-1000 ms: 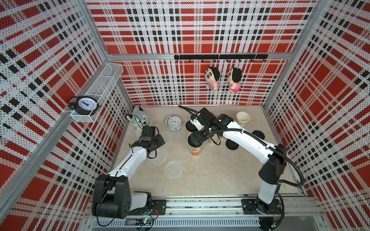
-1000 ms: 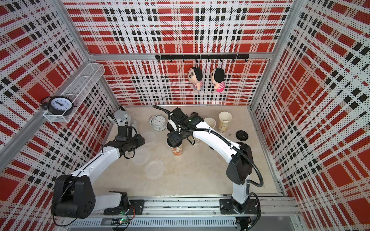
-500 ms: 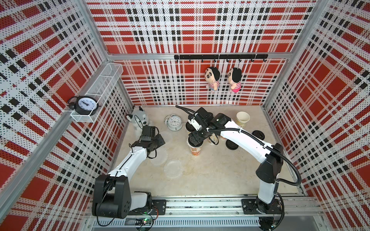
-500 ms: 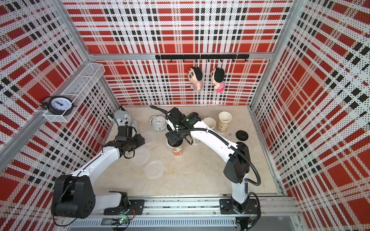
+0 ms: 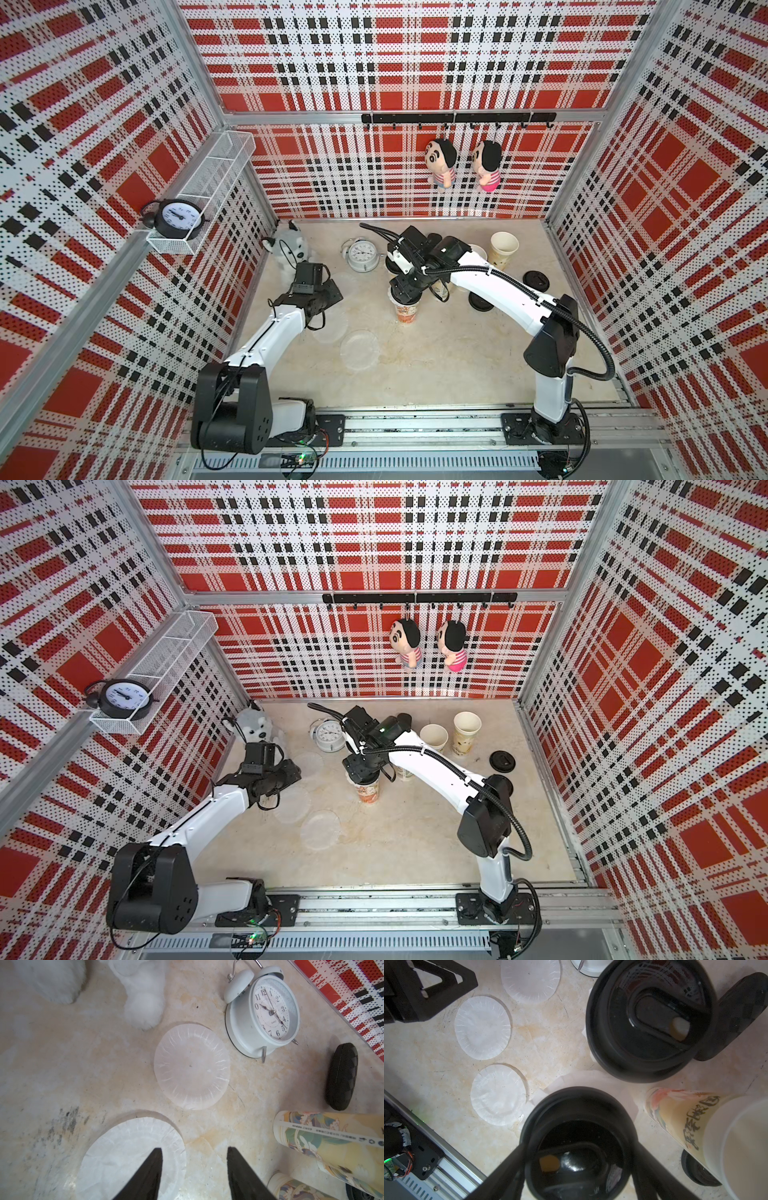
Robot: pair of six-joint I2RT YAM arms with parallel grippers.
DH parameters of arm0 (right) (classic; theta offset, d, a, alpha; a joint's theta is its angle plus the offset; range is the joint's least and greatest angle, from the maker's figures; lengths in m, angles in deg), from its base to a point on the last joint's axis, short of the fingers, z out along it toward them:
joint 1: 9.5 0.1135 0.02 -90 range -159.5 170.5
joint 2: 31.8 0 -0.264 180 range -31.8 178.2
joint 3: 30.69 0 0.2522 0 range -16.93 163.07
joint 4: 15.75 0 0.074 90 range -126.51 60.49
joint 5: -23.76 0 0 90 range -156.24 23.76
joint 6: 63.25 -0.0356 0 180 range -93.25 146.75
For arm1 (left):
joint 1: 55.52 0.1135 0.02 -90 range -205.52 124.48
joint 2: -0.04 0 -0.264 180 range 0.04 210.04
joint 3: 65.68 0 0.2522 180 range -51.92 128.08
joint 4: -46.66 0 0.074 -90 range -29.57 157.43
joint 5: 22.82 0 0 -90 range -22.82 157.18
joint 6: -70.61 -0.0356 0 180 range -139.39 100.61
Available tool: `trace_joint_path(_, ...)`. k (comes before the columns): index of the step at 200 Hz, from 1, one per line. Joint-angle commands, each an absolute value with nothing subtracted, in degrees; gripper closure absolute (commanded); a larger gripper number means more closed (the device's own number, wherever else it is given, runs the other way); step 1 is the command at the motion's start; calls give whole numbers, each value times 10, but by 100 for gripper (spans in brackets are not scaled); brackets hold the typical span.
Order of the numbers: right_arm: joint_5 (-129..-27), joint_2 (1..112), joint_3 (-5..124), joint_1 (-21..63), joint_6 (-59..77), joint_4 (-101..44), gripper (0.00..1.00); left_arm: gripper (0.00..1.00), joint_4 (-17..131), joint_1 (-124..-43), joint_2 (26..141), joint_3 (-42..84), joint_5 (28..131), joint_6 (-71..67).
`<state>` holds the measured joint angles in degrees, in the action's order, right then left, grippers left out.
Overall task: Put the leak-proof paper on the milk tea cups
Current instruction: Secure the cup lid on the cup.
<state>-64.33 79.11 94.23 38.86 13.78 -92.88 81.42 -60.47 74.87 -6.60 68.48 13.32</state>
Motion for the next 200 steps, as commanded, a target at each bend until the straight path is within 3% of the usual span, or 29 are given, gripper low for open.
trace_joint_path(1,-629,808,957,395,139,-946,24,45,802,-607,741,-76,688,124)
trace_joint_path(41,-624,819,957,395,139,-962,28,46,799,-607,738,-83,690,123)
trace_joint_path(200,-601,870,972,403,128,-1038,25,46,770,-607,744,-105,712,118)
